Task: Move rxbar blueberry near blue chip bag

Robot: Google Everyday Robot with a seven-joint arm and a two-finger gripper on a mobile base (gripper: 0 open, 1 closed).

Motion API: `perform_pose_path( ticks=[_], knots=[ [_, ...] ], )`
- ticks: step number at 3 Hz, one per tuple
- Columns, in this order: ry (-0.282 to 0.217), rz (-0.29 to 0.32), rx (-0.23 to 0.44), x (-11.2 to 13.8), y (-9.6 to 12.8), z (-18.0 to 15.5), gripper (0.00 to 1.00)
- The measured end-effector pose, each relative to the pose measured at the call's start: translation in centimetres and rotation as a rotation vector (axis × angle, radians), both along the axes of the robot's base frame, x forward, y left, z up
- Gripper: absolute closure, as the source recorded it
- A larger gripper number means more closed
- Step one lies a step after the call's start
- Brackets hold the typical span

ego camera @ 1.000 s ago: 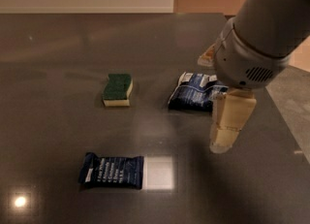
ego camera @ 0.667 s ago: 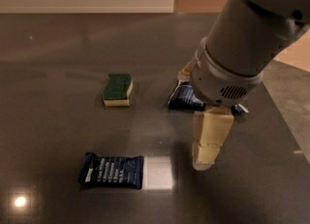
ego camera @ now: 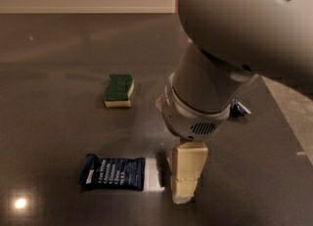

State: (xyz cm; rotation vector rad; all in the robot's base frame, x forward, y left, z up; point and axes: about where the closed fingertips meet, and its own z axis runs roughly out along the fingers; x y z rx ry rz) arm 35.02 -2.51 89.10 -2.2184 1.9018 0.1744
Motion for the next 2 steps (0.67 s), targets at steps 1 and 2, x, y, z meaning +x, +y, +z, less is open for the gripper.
perform_pose_path(
  ticks=[1, 2],
  knots=[
    [0.007, 0.023, -0.011, -1.1, 1.7, -2.2, 0.00],
    [0.020, 0.005, 0.004, -1.2, 3.6, -4.2, 0.00]
  ],
)
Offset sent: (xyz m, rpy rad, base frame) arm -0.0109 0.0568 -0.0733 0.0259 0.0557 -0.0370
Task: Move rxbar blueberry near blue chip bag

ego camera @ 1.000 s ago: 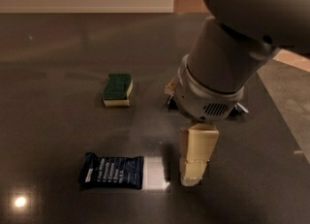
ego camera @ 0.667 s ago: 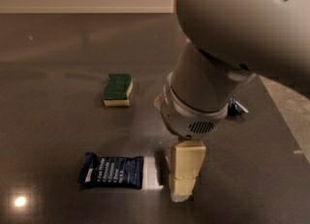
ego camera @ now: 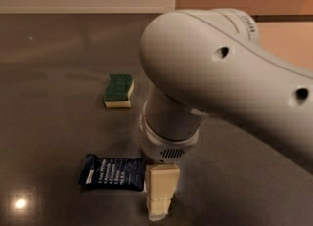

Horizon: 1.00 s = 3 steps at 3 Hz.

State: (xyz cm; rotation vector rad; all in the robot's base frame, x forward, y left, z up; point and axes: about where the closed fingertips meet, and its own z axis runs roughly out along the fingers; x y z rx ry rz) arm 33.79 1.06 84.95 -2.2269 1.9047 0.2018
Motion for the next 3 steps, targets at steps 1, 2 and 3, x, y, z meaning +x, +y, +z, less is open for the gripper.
perform_pose_path(
  ticks=[1, 2, 3],
  knots=[
    [0.025, -0.027, 0.034, 0.9, 2.6, -1.2, 0.00],
    [0.034, -0.051, 0.075, 1.8, 4.7, -1.7, 0.00],
    [0.031, -0.062, 0.101, 2.4, 6.1, -2.3, 0.00]
  ],
)
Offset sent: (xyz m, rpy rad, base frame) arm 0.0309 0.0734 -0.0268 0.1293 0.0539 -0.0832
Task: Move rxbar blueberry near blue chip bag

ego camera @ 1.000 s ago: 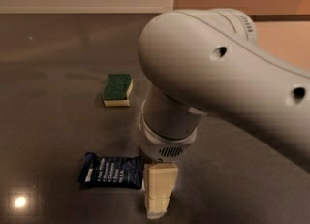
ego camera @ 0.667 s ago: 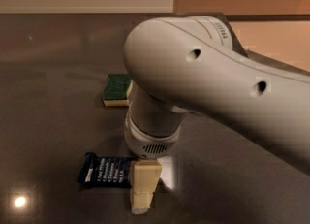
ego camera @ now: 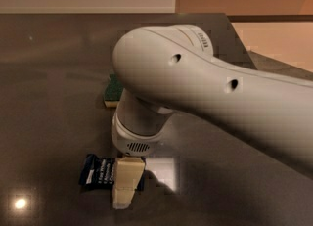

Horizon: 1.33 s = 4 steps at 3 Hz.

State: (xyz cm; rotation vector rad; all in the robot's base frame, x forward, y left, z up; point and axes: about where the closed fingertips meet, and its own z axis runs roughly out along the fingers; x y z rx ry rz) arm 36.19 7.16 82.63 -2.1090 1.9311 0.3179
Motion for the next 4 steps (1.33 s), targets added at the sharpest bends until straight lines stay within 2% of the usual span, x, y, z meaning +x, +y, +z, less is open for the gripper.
perform_pose_path(
  ticks=[1, 2, 3, 4],
  knots=[
    [0.002, -0.003, 0.012, 0.1, 0.6, -0.1, 0.18],
    [-0.004, -0.002, 0.016, 0.2, 0.6, 0.1, 0.41],
    [-0.021, -0.008, 0.018, 0.3, -0.3, 0.7, 0.64],
    [-0.049, -0.034, 0.014, 1.4, -2.5, 2.2, 0.88]
  ],
)
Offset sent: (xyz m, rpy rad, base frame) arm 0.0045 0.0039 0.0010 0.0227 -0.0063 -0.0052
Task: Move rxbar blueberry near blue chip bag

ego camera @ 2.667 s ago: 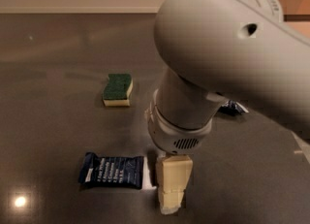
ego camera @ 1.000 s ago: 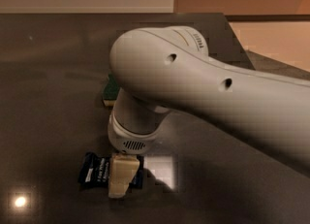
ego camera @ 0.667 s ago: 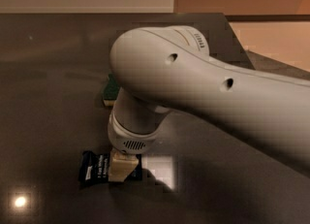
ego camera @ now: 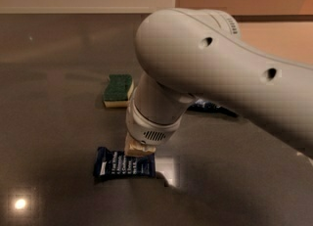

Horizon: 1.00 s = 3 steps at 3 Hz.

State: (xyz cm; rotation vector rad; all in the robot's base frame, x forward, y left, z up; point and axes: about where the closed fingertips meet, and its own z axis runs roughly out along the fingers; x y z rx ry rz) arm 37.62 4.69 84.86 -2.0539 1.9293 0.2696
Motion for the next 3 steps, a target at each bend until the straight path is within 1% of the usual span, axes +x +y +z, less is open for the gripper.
perform_pose_path(
  ticks=[1, 2, 3],
  knots=[
    [-0.019, -0.057, -0.001, 2.0, -2.8, 1.6, 1.00],
    [-0.045, -0.127, 0.004, 4.6, -5.8, 3.4, 1.00],
    [-0.062, -0.188, 0.008, 6.9, -8.4, 4.5, 1.00]
  ],
)
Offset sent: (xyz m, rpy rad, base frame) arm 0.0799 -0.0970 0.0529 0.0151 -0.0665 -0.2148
